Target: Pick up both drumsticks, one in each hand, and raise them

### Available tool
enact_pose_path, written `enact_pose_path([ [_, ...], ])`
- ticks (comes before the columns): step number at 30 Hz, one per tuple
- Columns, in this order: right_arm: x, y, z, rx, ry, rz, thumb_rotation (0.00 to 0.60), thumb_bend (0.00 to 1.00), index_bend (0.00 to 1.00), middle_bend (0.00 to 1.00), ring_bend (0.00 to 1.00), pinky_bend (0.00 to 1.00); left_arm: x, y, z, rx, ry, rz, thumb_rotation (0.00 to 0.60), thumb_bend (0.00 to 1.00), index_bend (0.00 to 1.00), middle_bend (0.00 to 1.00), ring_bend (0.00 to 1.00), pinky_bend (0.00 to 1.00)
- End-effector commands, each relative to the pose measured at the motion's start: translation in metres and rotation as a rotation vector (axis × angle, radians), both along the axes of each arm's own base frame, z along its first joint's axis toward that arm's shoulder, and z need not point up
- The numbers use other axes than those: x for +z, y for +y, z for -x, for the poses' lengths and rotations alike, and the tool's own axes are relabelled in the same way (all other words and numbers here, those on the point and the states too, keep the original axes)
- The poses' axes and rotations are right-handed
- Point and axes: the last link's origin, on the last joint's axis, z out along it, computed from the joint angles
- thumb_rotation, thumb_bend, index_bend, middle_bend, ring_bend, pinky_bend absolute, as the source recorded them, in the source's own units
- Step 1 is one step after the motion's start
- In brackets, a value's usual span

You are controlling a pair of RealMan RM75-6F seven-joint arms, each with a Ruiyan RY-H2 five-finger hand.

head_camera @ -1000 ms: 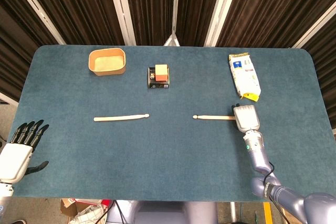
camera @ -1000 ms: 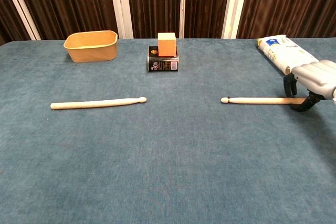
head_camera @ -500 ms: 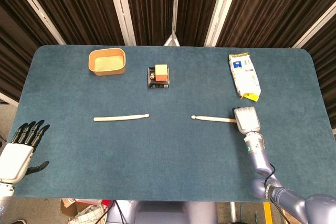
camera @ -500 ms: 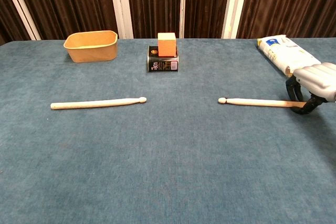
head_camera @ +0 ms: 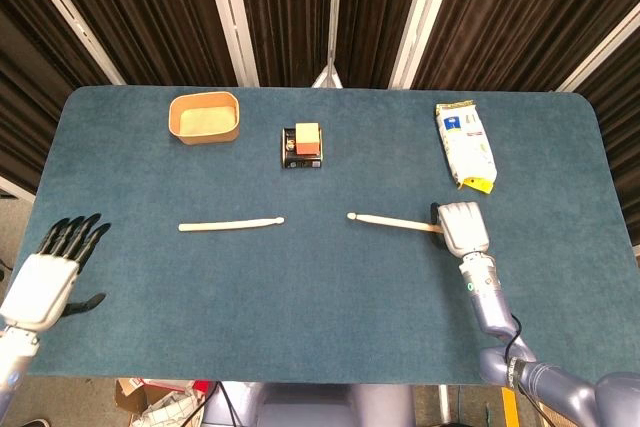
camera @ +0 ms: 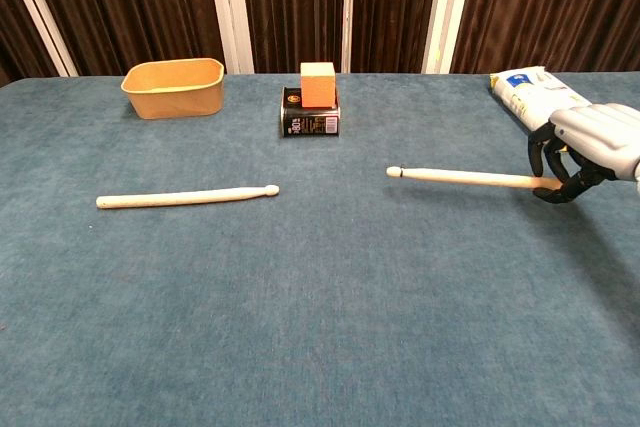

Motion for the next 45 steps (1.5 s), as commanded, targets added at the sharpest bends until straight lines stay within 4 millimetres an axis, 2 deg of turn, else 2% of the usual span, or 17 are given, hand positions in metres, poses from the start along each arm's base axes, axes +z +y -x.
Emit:
enact_pose_path([
  [1,0.004,0.001,-0.002,-0.002,-0.019,0.008,0.6,0.48,0.83,0.72,0.84,0.62,0.005,0.026,-0.02,-0.027,0.03,0.0,0.6,0.12,0.02,0.01,0.13,0.16],
  [5,0.006,0.002,-0.005,-0.002,-0.033,0.01,0.6,0.48,0.83,0.72,0.84,0.62,0.004,0.047,-0.034,-0.045,0.065,-0.003,0.6,0.19,0.05,0.07,0.22,0.27],
  [10,0.007,0.003,-0.009,-0.003,-0.055,0.012,0.6,0.48,0.83,0.72,0.84,0.62,-0.007,0.08,-0.051,-0.053,0.118,0.007,0.6,0.22,0.14,0.18,0.45,0.52],
  [12,0.007,0.004,-0.01,-0.002,-0.058,0.009,0.6,0.48,0.83,0.72,0.84,0.62,-0.017,0.092,-0.056,-0.03,0.118,0.022,0.6,0.25,0.24,0.29,0.58,0.66],
  [15,0.007,0.005,-0.01,-0.004,-0.062,0.007,0.6,0.48,0.83,0.72,0.84,0.62,-0.046,0.114,-0.069,0.008,0.109,0.073,0.6,0.3,0.35,0.43,0.74,0.82],
  [18,0.007,0.005,-0.009,-0.008,-0.062,0.004,0.6,0.48,0.83,0.72,0.84,0.62,-0.066,0.127,-0.075,0.021,0.142,0.073,0.6,0.32,0.42,0.53,0.84,0.93],
  [22,0.007,0.004,-0.008,-0.014,-0.064,0.005,0.6,0.48,0.83,0.72,0.84,0.62,-0.092,0.136,-0.082,0.056,0.163,0.088,0.6,0.32,0.45,0.56,0.89,0.97],
  [27,0.006,0.002,-0.008,-0.015,-0.068,0.007,0.6,0.48,0.83,0.72,0.84,0.62,-0.117,0.147,-0.088,0.116,0.177,0.104,0.6,0.37,0.43,0.51,0.9,0.97],
  [34,0.006,0.002,-0.009,-0.011,-0.074,0.006,0.6,0.48,0.83,0.72,0.84,0.62,-0.139,0.155,-0.096,0.156,0.188,0.134,0.6,0.39,0.41,0.49,0.9,0.97],
  [39,0.006,0.002,-0.008,-0.016,-0.076,0.008,0.6,0.48,0.83,0.72,0.84,0.62,-0.15,0.156,-0.1,0.168,0.184,0.157,0.6,0.45,0.41,0.49,0.9,0.97],
  [45,0.006,0.002,-0.005,-0.025,-0.076,0.008,0.6,0.48,0.83,0.72,0.84,0.62,-0.163,0.155,-0.103,0.165,0.202,0.173,0.6,0.47,0.4,0.47,0.9,0.97],
])
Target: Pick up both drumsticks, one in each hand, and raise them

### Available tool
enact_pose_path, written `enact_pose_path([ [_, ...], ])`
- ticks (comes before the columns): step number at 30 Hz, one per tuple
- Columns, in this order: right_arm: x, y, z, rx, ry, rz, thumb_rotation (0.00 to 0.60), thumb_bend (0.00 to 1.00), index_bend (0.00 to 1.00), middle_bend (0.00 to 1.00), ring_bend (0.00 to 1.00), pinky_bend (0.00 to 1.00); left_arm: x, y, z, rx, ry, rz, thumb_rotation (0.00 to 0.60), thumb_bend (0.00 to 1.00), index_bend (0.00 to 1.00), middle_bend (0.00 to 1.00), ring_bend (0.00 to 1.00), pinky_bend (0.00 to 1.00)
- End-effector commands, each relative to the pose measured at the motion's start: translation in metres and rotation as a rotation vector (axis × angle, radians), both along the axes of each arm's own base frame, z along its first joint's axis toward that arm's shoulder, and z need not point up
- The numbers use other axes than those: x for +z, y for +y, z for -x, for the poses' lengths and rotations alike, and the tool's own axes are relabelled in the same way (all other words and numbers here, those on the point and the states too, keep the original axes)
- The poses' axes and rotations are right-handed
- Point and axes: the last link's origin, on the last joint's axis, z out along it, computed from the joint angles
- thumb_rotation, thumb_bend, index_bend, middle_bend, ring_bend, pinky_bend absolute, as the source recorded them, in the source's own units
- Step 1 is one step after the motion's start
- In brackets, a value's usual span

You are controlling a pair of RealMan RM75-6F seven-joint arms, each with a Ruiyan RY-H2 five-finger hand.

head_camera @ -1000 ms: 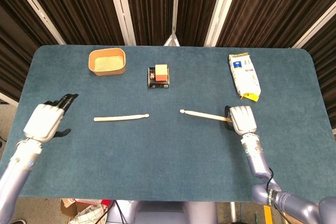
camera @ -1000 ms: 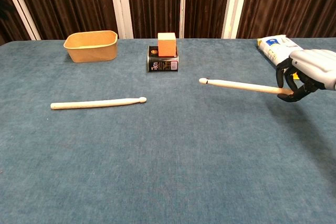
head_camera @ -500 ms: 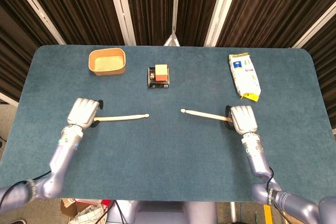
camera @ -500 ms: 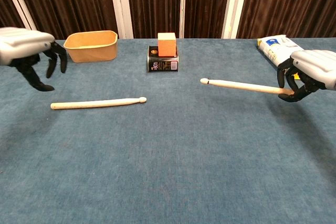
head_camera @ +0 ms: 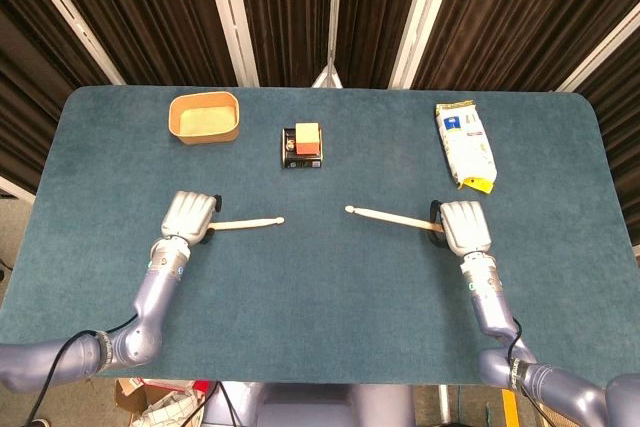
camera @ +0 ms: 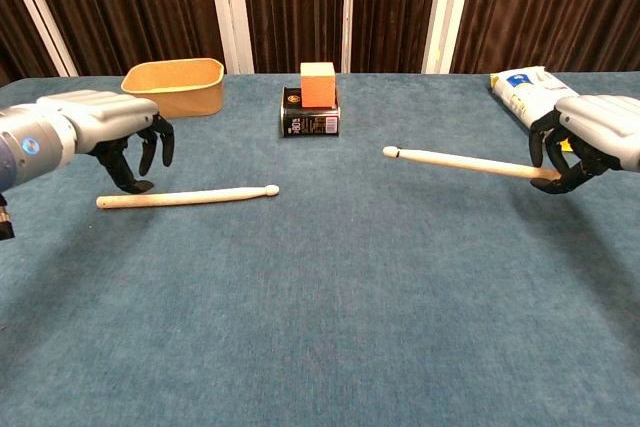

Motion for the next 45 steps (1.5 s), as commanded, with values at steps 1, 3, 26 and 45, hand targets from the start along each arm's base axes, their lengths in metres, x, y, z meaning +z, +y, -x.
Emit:
enact_pose_path([
  [1,0.0,0.0,0.001,-0.001,0.0,0.0,0.6,0.48,0.83,0.72,0.84,0.62,-0.004,0.001,0.0,0.003,0.006,0.002,0.6,0.47,0.4,0.46,0.9,0.97],
  [3,0.0,0.0,0.001,-0.003,-0.001,0.001,0.6,0.48,0.83,0.72,0.84,0.62,-0.007,0.002,0.001,0.008,0.013,-0.001,0.6,0.47,0.39,0.43,0.9,0.97],
  [26,0.001,-0.001,0.005,-0.008,0.013,0.004,0.6,0.5,0.83,0.72,0.84,0.62,-0.033,0.008,0.019,0.059,0.032,0.023,0.6,0.48,0.44,0.46,0.9,0.97],
  [45,0.004,0.001,0.001,0.003,0.003,0.008,0.6,0.5,0.83,0.72,0.84,0.62,-0.018,0.011,0.002,-0.073,-0.078,-0.09,0.6,0.57,0.7,0.77,0.92,0.97],
])
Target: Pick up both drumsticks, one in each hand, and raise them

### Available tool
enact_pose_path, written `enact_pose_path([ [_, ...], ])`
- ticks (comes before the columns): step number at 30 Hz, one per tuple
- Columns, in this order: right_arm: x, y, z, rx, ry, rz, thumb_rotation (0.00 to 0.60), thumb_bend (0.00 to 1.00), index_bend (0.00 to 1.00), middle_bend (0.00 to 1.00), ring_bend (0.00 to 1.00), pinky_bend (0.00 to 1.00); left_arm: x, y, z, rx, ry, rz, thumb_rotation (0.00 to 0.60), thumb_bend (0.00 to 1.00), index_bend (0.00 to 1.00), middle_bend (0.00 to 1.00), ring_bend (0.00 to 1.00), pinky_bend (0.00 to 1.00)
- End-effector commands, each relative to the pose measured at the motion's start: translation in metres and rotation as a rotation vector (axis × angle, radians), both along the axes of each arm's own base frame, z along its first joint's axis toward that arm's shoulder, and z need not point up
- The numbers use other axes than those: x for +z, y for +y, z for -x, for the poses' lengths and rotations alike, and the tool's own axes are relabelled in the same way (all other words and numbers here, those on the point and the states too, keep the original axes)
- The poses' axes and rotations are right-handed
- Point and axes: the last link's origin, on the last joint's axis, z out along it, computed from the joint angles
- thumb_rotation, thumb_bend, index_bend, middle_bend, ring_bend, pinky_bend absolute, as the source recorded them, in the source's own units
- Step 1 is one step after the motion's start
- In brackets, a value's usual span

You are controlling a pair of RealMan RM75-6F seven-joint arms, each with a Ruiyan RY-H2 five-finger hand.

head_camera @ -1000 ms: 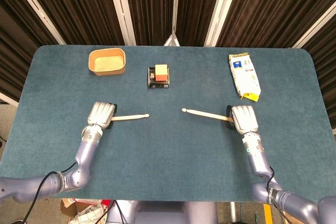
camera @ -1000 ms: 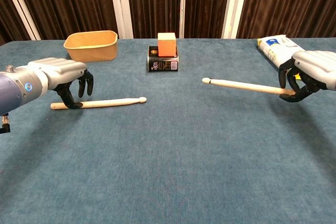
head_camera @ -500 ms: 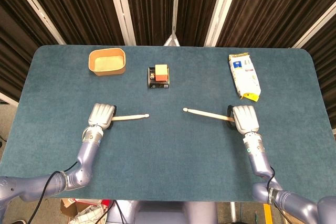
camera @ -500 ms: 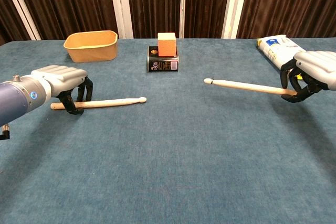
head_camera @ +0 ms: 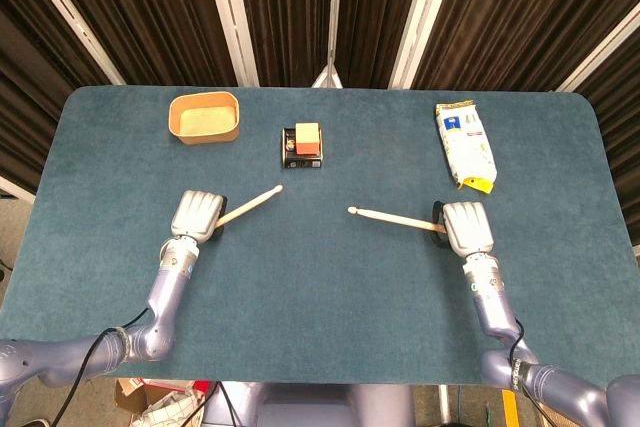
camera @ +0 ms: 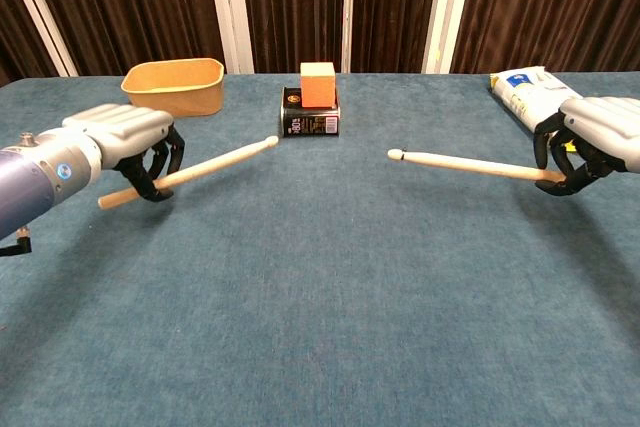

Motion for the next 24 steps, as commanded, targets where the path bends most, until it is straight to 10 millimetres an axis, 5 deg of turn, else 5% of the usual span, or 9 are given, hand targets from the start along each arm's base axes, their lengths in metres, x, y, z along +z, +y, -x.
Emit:
enact_pose_path([
  [1,0.002,0.0,-0.003,0.008,-0.005,0.005,0.6,0.5,0.83,0.72,0.84,0.62,0.007,0.001,-0.005,-0.031,-0.028,-0.027,0.6,0.57,0.7,0.77,0.92,0.97],
  [12,0.01,0.001,-0.023,0.019,-0.056,0.042,0.6,0.5,0.83,0.72,0.84,0.62,0.032,-0.003,-0.047,-0.272,-0.014,-0.048,0.6,0.57,0.7,0.78,0.92,0.97],
  [24,0.017,-0.009,-0.074,0.052,-0.156,0.083,0.6,0.5,0.84,0.72,0.84,0.62,0.042,-0.009,-0.113,-0.402,-0.074,-0.038,0.6,0.57,0.7,0.78,0.92,0.97],
])
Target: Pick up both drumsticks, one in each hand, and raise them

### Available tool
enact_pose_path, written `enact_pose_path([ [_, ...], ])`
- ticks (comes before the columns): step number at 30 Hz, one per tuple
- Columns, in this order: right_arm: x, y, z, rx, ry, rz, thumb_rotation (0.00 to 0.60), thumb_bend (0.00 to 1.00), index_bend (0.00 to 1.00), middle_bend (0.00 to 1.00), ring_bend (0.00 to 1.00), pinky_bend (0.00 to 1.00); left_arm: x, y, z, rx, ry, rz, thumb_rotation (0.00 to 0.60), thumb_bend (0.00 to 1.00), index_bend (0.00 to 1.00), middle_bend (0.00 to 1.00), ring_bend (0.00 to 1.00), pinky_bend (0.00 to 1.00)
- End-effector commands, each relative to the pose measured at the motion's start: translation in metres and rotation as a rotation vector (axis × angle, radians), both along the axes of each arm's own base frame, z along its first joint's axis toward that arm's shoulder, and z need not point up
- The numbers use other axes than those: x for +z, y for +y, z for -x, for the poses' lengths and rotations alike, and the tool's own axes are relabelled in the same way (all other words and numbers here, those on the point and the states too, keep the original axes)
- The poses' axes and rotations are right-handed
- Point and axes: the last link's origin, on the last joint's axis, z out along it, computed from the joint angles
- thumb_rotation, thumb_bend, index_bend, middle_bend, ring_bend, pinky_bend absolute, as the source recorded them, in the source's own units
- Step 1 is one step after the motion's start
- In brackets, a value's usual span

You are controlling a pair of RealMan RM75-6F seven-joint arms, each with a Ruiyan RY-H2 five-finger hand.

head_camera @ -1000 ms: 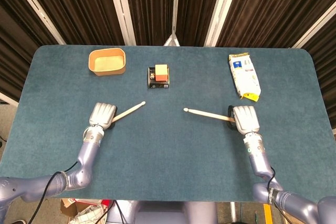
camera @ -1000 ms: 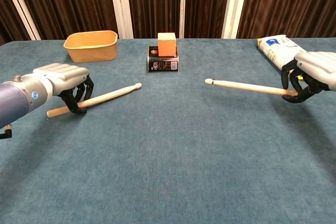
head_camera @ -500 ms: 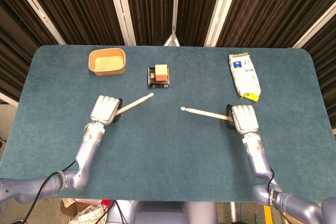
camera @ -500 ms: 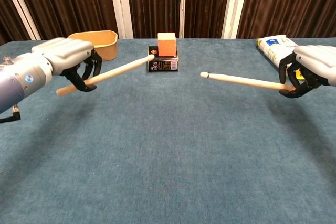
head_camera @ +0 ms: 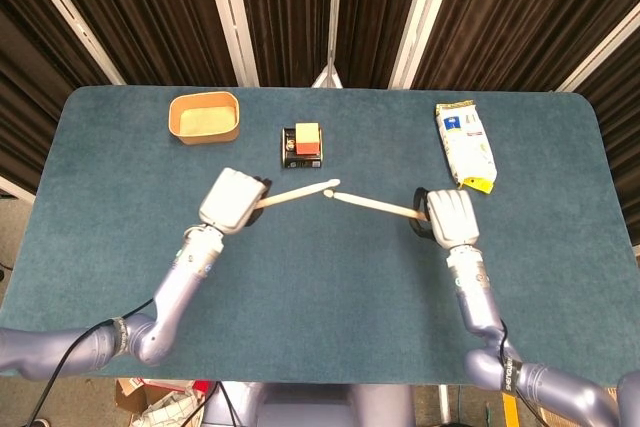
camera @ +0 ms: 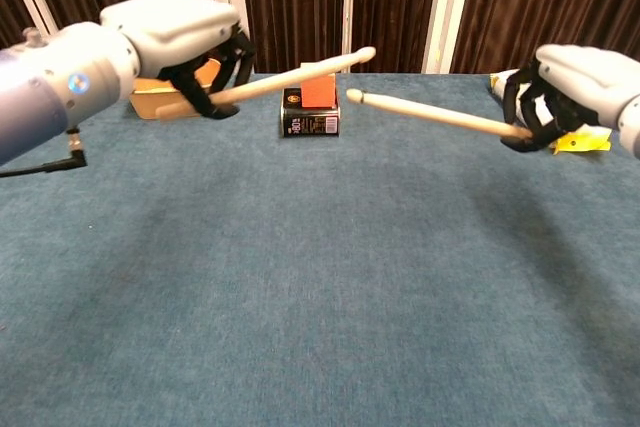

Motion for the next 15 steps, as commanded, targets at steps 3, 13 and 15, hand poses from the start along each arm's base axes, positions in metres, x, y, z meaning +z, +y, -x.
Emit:
enact_pose_path([
  [3,0.006,-0.008,-0.023,-0.005,-0.055,0.034,0.6,0.5,0.84,0.72,0.84,0.62,0.002,-0.004,-0.024,-0.034,-0.041,0.009,0.6,0.57,0.7,0.78,0.92,0.97],
  [13,0.015,-0.015,-0.055,-0.044,-0.178,0.067,0.6,0.5,0.84,0.72,0.84,0.62,0.001,-0.006,-0.048,-0.053,-0.062,0.014,0.6,0.57,0.7,0.78,0.92,0.97],
  [15,0.016,-0.014,-0.058,-0.039,-0.184,0.069,0.6,0.5,0.84,0.72,0.84,0.62,0.001,-0.006,-0.05,-0.05,-0.068,0.012,0.6,0.57,0.7,0.78,0.92,0.97],
])
